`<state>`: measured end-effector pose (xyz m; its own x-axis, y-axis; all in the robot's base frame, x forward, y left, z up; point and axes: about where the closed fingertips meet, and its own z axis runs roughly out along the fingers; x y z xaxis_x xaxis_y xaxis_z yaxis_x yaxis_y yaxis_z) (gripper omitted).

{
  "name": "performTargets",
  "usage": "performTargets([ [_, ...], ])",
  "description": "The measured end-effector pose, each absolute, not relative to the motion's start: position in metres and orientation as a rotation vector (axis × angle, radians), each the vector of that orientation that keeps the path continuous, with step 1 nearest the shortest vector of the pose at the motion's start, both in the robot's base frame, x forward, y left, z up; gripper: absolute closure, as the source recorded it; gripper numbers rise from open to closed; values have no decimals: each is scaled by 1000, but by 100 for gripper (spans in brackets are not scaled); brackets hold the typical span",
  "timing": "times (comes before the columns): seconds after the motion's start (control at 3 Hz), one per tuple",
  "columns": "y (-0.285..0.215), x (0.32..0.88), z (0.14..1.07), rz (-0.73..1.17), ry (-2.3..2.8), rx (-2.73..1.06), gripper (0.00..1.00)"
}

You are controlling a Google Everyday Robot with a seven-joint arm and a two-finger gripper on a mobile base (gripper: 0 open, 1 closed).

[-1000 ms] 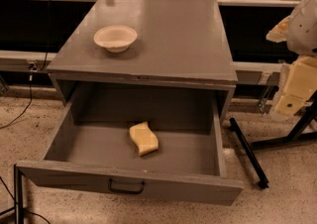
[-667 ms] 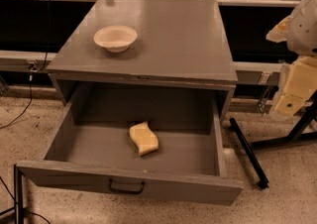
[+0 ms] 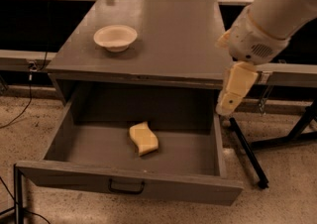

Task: Pick sponge from top drawer and place on counter

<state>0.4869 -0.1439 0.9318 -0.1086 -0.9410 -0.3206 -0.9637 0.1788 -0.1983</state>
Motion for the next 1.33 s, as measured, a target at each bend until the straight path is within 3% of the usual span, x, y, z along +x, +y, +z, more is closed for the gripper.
performTargets([
  [0.33, -86, 508, 884, 202, 2029, -1793, 0],
  [1.0, -71, 531, 884, 168, 1968, -1725, 0],
  [1.33, -51, 535, 852, 241, 1951, -1728, 0],
])
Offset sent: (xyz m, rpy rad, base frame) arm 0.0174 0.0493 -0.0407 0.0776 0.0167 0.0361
